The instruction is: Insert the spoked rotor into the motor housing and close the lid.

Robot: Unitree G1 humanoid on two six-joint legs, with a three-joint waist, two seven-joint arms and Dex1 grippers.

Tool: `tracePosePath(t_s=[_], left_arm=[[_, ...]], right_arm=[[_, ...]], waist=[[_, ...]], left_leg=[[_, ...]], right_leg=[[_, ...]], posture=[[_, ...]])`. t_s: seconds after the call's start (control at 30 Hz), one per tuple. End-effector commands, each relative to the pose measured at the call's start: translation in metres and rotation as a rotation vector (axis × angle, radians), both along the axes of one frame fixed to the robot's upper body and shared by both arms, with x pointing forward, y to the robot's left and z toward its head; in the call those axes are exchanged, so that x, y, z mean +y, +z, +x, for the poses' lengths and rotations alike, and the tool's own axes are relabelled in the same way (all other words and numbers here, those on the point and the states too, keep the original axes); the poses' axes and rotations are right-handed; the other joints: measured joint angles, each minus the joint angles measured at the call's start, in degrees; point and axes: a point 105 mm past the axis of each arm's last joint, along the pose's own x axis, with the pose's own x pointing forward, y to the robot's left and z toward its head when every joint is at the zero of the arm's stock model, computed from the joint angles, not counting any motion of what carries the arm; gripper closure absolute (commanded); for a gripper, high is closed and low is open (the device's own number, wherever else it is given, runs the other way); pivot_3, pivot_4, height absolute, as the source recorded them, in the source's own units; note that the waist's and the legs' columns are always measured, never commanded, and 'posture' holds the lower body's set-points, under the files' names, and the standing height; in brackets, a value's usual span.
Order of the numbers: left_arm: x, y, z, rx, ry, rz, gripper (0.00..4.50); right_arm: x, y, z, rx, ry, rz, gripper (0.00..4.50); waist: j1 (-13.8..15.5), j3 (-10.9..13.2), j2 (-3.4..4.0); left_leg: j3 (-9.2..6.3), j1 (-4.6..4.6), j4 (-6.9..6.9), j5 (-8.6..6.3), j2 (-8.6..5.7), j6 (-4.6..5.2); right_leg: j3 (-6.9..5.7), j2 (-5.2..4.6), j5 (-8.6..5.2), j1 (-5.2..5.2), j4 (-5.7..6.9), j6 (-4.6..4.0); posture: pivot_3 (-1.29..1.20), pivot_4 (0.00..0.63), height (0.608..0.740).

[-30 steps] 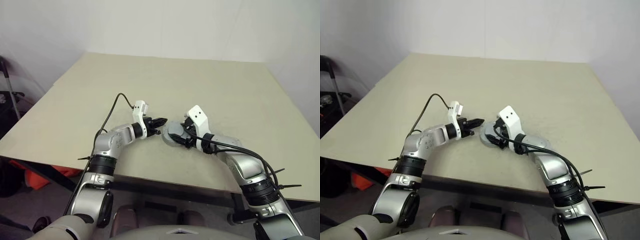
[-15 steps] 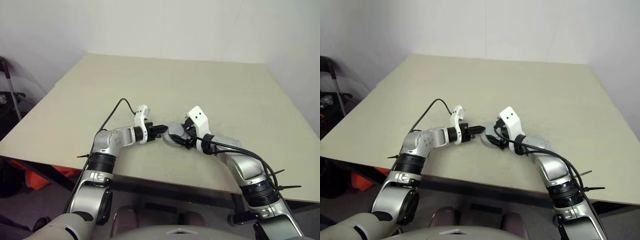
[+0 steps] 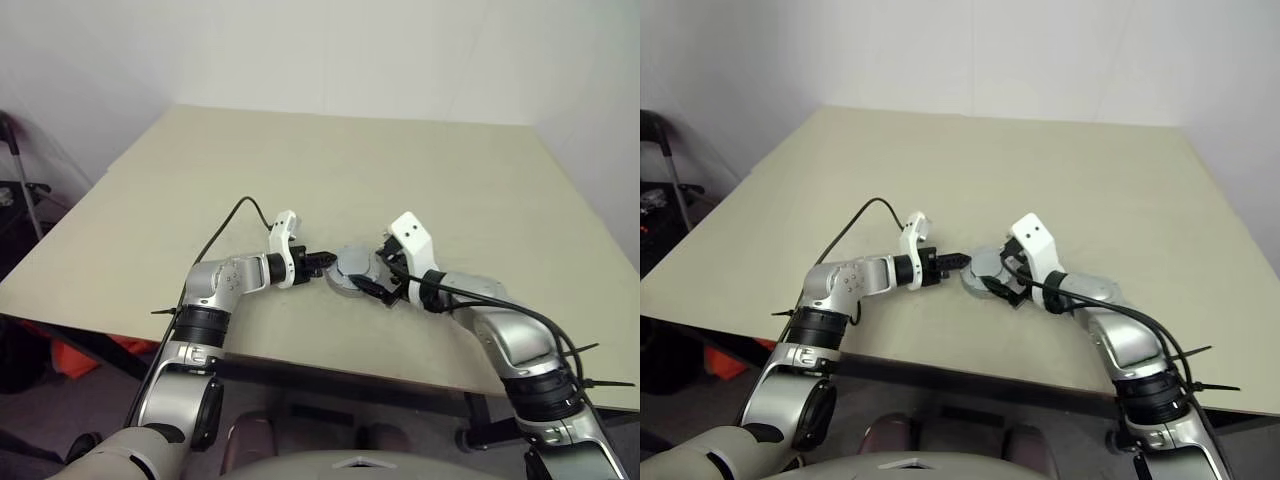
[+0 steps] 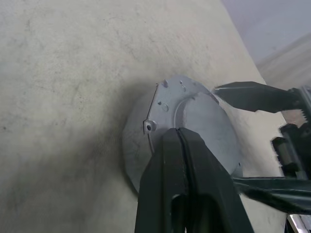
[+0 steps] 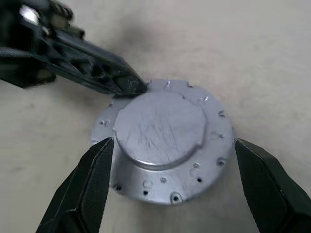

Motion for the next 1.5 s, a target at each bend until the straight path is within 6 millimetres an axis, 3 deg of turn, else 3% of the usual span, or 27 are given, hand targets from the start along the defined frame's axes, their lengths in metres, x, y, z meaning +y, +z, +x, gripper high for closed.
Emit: tracePosePath(t_s=[0.03, 0.1, 0.17, 0.33, 0.43, 0.8, 1.13, 1.33, 1.43, 1.5], left_arm=[[-0.002, -0.012, -0.007, 0.045, -0.023, 0.039, 4.50], [-0.003, -0.013, -0.008, 0.045, -0.025, 0.038, 4.50], [-0.003, -0.013, -0.007, 0.044, -0.026, 0.037, 4.50], [-0.004, -0.012, -0.006, 0.039, -0.027, 0.036, 4.50], [-0.003, -0.012, -0.004, 0.034, -0.020, 0.039, 4.50], [0.009, -0.011, 0.007, 0.015, 0.037, 0.059, 4.50], [0.020, -0.006, 0.018, -0.003, 0.079, 0.067, 4.50], [0.023, -0.005, 0.021, -0.010, 0.094, 0.070, 4.50], [0.024, -0.004, 0.022, -0.014, 0.098, 0.074, 4.50], [0.024, -0.004, 0.023, -0.015, 0.100, 0.075, 4.50]], right_arm=[[-0.004, 0.043, -0.007, -0.058, -0.002, 0.125, 0.04], [-0.011, 0.051, -0.007, -0.021, -0.044, 0.199, 0.04], [-0.027, 0.047, -0.002, 0.073, -0.147, 0.279, 0.04], [-0.057, 0.012, -0.004, 0.378, -0.371, 0.462, 0.04], [-0.063, -0.012, -0.009, 0.560, -0.459, 0.617, 0.04], [-0.025, -0.039, -0.017, 0.754, -0.429, 0.764, 0.04], [0.014, -0.032, -0.001, 0.811, -0.337, 0.790, 0.04], [0.030, -0.027, 0.008, 0.811, -0.310, 0.803, 0.04], [0.030, -0.029, 0.010, 0.809, -0.333, 0.787, 0.67], [0.028, -0.029, 0.010, 0.804, -0.340, 0.782, 1.34]], waist=[[0.0, 0.0, 0.02], [0.1, 0.0, 0.02], [0.0, 0.0, 0.02], [0.2, 0.0, 0.06], [0.2, 0.0, 0.16], [-0.1, -0.1, 0.52], [-0.4, -0.2, 0.51], [-0.2, -0.2, 0.51], [-0.2, -0.2, 0.50], [-0.2, -0.1, 0.51]], left_leg=[[0.00, -0.06, 0.00, 0.03, 0.00, -0.05], [0.00, -0.07, 0.00, 0.03, -0.01, -0.04], [0.01, -0.05, 0.01, 0.03, -0.01, -0.04], [0.01, -0.03, 0.02, 0.06, -0.06, -0.09], [0.00, -0.04, 0.00, 0.13, -0.04, -0.22], [0.02, 0.24, -0.08, 0.21, 0.00, -0.36], [0.06, 0.70, -1.02, 0.64, 0.04, -1.08], [0.05, 0.45, -1.10, 0.65, 0.01, -1.08], [0.02, 0.26, -1.09, 0.65, 0.03, -1.08], [0.02, 0.23, -1.09, 0.65, 0.02, -1.08]], right_leg=[[0.00, 0.00, 0.01, -0.04, 0.00, -0.02], [-0.01, 0.00, 0.01, -0.04, 0.00, -0.02], [0.00, 0.00, 0.01, -0.03, 0.00, -0.02], [0.00, -0.02, 0.00, -0.03, 0.02, 0.00], [-0.02, -0.01, 0.00, -0.06, 0.05, -0.01], [-0.01, -0.02, -0.22, 0.05, 0.14, 0.37], [-0.02, 0.08, -0.23, -0.04, 0.14, 0.38], [-0.03, 0.10, -0.15, -0.30, 0.12, 0.17], [-0.09, 0.10, 0.01, -0.44, 0.13, -0.01], [-0.09, 0.10, 0.04, -0.47, 0.13, 0.00]], posture=[[0.00, 0.000, 0.740], [0.00, 0.000, 0.740], [0.00, 0.000, 0.740], [0.00, 0.000, 0.740], [0.00, 0.000, 0.740], [0.00, 0.000, 0.740], [0.00, 0.000, 0.740], [0.00, 0.000, 0.740], [0.00, 0.000, 0.740], [0.00, 0.000, 0.740]])
